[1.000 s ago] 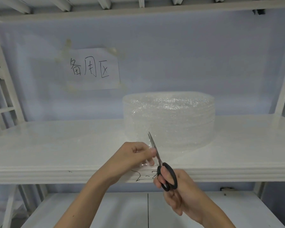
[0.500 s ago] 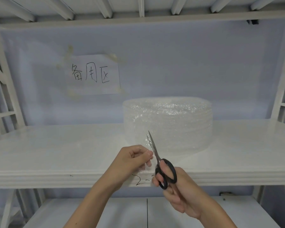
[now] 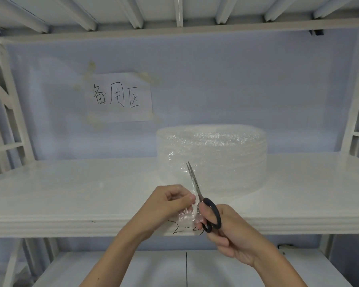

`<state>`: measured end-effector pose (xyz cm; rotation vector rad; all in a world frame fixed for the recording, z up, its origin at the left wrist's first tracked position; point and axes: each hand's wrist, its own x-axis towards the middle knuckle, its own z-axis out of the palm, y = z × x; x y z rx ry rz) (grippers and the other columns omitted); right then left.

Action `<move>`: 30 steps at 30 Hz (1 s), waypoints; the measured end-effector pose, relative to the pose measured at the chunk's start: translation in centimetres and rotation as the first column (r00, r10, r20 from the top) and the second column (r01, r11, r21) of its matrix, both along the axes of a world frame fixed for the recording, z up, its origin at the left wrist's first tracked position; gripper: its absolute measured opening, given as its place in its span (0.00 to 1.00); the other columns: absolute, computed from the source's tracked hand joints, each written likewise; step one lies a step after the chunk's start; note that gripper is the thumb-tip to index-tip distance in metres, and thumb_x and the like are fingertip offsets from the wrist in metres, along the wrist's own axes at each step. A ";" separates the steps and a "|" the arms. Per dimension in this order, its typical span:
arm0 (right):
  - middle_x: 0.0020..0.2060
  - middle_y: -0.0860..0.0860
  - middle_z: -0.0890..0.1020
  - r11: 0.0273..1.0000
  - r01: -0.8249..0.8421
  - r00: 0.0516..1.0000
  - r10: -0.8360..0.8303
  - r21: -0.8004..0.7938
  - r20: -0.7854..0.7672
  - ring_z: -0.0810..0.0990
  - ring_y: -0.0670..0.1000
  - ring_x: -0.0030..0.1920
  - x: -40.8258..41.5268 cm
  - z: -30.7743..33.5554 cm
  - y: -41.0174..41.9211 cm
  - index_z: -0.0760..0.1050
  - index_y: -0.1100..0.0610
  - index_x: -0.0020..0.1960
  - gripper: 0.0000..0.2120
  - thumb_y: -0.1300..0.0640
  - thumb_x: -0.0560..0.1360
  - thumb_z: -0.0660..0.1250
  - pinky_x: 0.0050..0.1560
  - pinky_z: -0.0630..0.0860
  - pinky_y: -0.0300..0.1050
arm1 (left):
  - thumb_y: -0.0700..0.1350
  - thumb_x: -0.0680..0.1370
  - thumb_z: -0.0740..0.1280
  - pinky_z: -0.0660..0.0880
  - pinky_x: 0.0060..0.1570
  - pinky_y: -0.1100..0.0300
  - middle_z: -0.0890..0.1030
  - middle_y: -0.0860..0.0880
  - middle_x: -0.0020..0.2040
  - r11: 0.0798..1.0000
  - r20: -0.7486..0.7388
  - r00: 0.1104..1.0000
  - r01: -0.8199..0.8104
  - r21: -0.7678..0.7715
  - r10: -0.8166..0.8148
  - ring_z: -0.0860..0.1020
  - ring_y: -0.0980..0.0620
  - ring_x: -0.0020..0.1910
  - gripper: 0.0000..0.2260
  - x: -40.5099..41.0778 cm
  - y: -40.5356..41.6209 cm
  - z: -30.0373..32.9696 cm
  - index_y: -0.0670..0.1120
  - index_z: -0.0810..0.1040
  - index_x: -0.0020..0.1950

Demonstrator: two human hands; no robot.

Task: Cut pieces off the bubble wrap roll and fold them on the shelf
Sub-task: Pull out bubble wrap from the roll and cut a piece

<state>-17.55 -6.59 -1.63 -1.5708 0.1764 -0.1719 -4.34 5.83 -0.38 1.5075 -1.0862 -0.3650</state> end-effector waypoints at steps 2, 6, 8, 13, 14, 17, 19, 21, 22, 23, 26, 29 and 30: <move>0.21 0.55 0.63 1.000 0.007 1.000 -0.007 -0.006 0.012 0.55 0.45 0.15 0.1 -0.1 -0.1 0.73 0.61 0.39 0.25 0.37 0.68 0.68 0.14 0.57 0.33 | 0.48 0.77 0.70 0.73 0.38 0.65 0.81 0.51 0.35 1.000 -0.051 0.999 -0.018 -0.017 0.018 0.75 0.53 0.34 0.08 0.0 0.0 0.4 0.46 0.82 0.40; 0.19 0.53 0.62 1.000 0.017 1.000 -0.017 -0.020 0.010 0.55 0.46 0.15 0.1 -0.2 -0.1 0.73 0.62 0.40 0.25 0.38 0.68 0.67 0.15 0.57 0.33 | 0.58 0.75 0.67 0.76 0.37 0.58 0.80 0.47 0.36 0.991 -0.148 0.989 -0.039 -0.125 0.021 0.75 0.49 0.33 0.19 -0.5 -0.5 1.0 0.41 0.82 0.43; 0.20 0.53 0.63 1.000 0.017 1.000 -0.017 -0.020 0.011 0.56 0.46 0.15 0.1 -0.2 -0.1 0.72 0.61 0.38 0.24 0.38 0.69 0.67 0.15 0.58 0.33 | 0.52 0.78 0.67 0.76 0.37 0.57 0.79 0.48 0.33 0.978 -0.134 0.983 -0.143 -0.149 0.123 0.74 0.50 0.31 0.16 -0.7 -1.2 1.0 0.40 0.80 0.41; 0.26 0.58 0.67 1.000 0.009 1.000 -0.008 -0.013 0.020 0.60 0.47 0.15 -0.1 -0.2 -0.2 0.73 0.57 0.35 0.26 0.33 0.67 0.68 0.15 0.59 0.33 | 0.43 0.79 0.67 0.74 0.35 0.61 0.76 0.49 0.31 0.962 -0.095 0.980 -0.192 -0.193 0.177 0.73 0.53 0.30 0.12 -0.9 -1.5 0.5 0.43 0.79 0.36; 0.26 0.58 0.69 1.000 -0.005 1.000 0.005 -0.003 0.030 0.61 0.46 0.15 -0.1 -0.1 -0.2 0.72 0.58 0.36 0.27 0.32 0.67 0.67 0.15 0.60 0.33 | 0.43 0.79 0.67 0.74 0.35 0.62 0.77 0.49 0.31 0.964 -0.081 0.983 -0.180 -0.196 0.167 0.73 0.54 0.30 0.12 -0.9 -1.5 0.4 0.44 0.79 0.35; 0.20 0.51 0.68 0.999 -0.005 1.000 0.005 -0.035 0.023 0.61 0.47 0.15 0.0 0.6 -0.1 0.72 0.60 0.39 0.29 0.31 0.65 0.66 0.16 0.59 0.35 | 0.43 0.79 0.67 0.74 0.35 0.60 0.77 0.53 0.28 0.966 -0.029 0.985 -0.170 -0.196 0.167 0.73 0.55 0.29 0.11 -1.2 -1.6 0.2 0.43 0.79 0.37; 0.18 0.51 0.66 0.997 0.028 0.999 -0.026 -0.074 0.029 0.60 0.47 0.14 0.2 0.9 -0.1 0.72 0.58 0.37 0.28 0.31 0.64 0.65 0.16 0.58 0.35 | 0.43 0.79 0.67 0.73 0.36 0.61 0.77 0.54 0.28 0.966 -0.008 0.986 -0.168 -0.199 0.169 0.73 0.55 0.29 0.11 -1.2 -1.6 0.3 0.43 0.79 0.38; 0.18 0.52 0.64 0.997 0.047 0.997 -0.043 -0.067 0.065 0.58 0.47 0.14 0.3 1.0 -0.2 0.72 0.56 0.33 0.24 0.33 0.64 0.66 0.15 0.57 0.35 | 0.43 0.79 0.67 0.72 0.36 0.62 0.77 0.54 0.29 0.969 0.012 0.987 -0.153 -0.192 0.158 0.73 0.55 0.30 0.10 -1.2 -1.4 0.6 0.43 0.79 0.38; 0.18 0.52 0.64 0.997 0.048 0.996 -0.043 -0.062 0.081 0.58 0.47 0.14 0.4 1.0 -0.3 0.72 0.54 0.31 0.23 0.34 0.65 0.67 0.15 0.57 0.35 | 0.43 0.79 0.67 0.72 0.36 0.63 0.77 0.54 0.29 0.972 0.020 0.988 -0.144 -0.184 0.150 0.72 0.56 0.30 0.10 -1.2 -1.3 0.7 0.43 0.79 0.38; 0.19 0.52 0.64 0.997 0.047 0.995 -0.041 -0.057 0.091 0.58 0.47 0.14 0.5 1.0 -0.3 0.72 0.53 0.30 0.22 0.34 0.65 0.67 0.15 0.57 0.34 | 0.43 0.79 0.67 0.72 0.36 0.64 0.77 0.55 0.29 0.975 0.026 0.990 -0.135 -0.175 0.142 0.72 0.56 0.30 0.10 -1.2 -1.2 0.8 0.44 0.79 0.38; 0.22 0.53 0.65 0.998 0.041 0.992 -0.035 -0.049 0.119 0.59 0.49 0.17 0.8 1.0 -0.4 0.77 0.53 0.33 0.25 0.31 0.64 0.69 0.16 0.58 0.35 | 0.41 0.79 0.66 0.73 0.37 0.61 0.78 0.51 0.31 0.987 0.067 0.992 -0.095 -0.127 0.104 0.73 0.55 0.31 0.10 -1.2 -1.0 0.8 0.41 0.80 0.40; 0.23 0.53 0.64 0.997 0.039 0.991 -0.030 -0.065 0.127 0.60 0.50 0.21 1.1 1.5 -0.5 0.82 0.52 0.38 0.24 0.31 0.67 0.66 0.17 0.58 0.36 | 0.41 0.80 0.66 0.72 0.38 0.58 0.79 0.49 0.32 0.993 0.064 0.995 -0.073 -0.096 0.079 0.73 0.52 0.33 0.10 -1.5 -1.1 0.5 0.39 0.80 0.41; 0.22 0.52 0.63 0.997 0.038 0.992 -0.029 -0.071 0.122 0.59 0.50 0.21 1.2 1.6 -0.6 0.82 0.52 0.38 0.23 0.32 0.67 0.66 0.16 0.58 0.36 | 0.41 0.80 0.66 0.71 0.38 0.58 0.78 0.49 0.32 0.992 0.056 0.995 -0.082 -0.100 0.088 0.72 0.51 0.33 0.10 -1.5 -1.0 0.3 0.40 0.80 0.40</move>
